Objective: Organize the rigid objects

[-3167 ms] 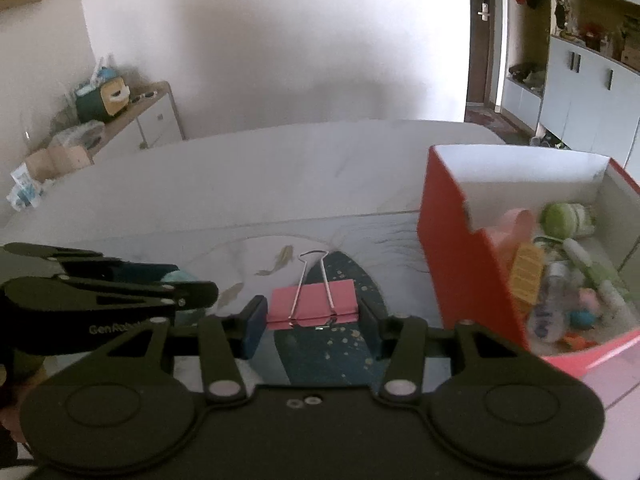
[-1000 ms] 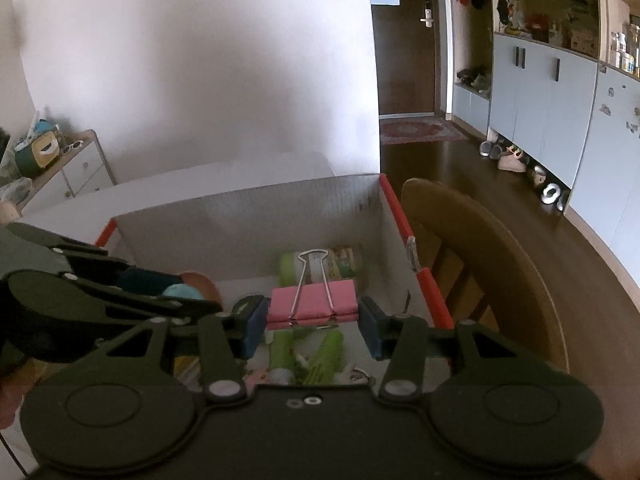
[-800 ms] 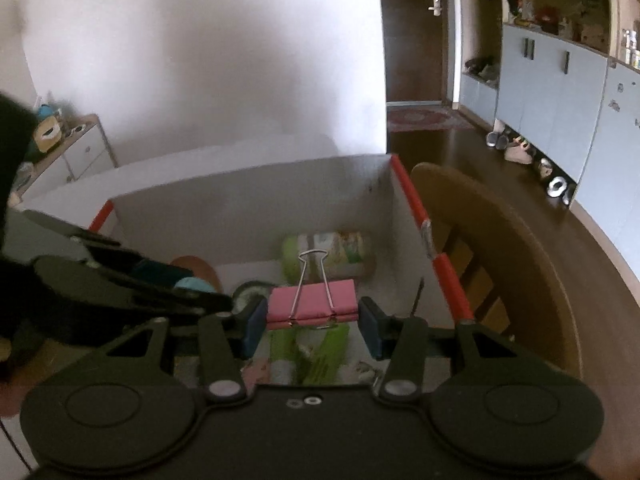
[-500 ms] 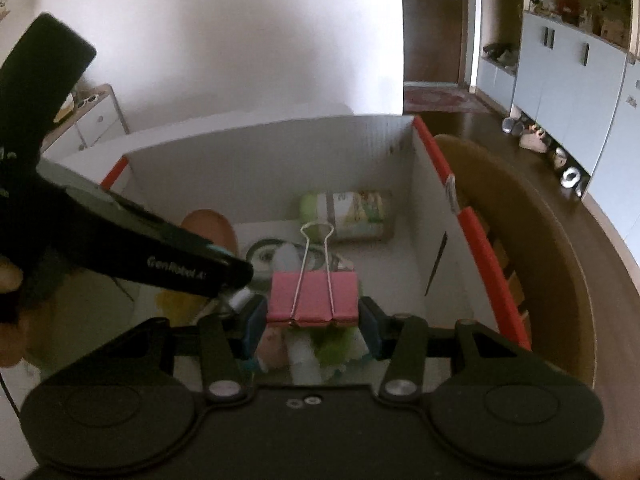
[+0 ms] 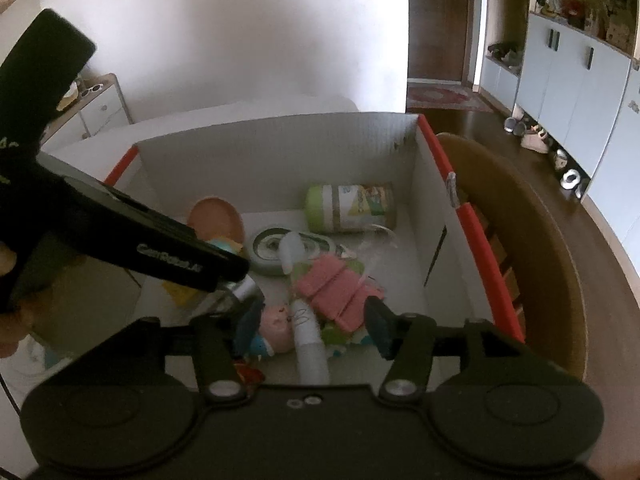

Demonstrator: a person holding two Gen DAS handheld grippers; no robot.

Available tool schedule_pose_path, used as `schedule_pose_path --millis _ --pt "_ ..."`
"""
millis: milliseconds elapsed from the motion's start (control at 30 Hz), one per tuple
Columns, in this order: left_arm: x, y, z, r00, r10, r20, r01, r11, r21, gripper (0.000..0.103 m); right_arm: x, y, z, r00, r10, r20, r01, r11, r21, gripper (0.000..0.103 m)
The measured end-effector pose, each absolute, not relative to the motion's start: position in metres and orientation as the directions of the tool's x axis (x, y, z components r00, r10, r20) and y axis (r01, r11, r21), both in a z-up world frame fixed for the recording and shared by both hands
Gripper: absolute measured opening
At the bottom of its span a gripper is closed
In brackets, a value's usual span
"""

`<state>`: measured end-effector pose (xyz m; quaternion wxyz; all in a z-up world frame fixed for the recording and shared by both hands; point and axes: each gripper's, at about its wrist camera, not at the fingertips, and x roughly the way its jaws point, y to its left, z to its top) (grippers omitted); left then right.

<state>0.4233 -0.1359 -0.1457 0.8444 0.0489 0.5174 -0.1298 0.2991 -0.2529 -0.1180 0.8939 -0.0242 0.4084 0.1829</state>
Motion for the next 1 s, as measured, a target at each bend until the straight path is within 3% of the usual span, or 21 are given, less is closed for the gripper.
schedule_pose_path --millis 367,467,867,1000 --pt "0.388 -0.118 -0.12 0.503 -0.177 -0.846 0.242 0.968 -0.058 0.061 0.277 -0.256 -0.098 0.636 0.307 -0.708 -0.322 0.939 0.118 0.063" --pt "0.376 -0.11 -0.111 0.528 -0.191 -0.827 0.242 0.968 -0.069 0.066 0.269 -0.256 -0.091 0.651 0.306 -0.695 -0.311 0.942 0.124 0.063" --pt "0.32 -0.088 -0.068 0.638 -0.262 -0.724 0.312 0.948 -0.068 0.067 0.232 -0.242 -0.059 0.716 0.298 -0.632 -0.25 0.954 0.167 0.069" --pt "0.302 -0.077 -0.056 0.67 -0.286 -0.685 0.33 0.941 -0.071 0.077 0.22 -0.234 -0.05 0.737 0.291 -0.61 -0.23 0.957 0.179 0.077"
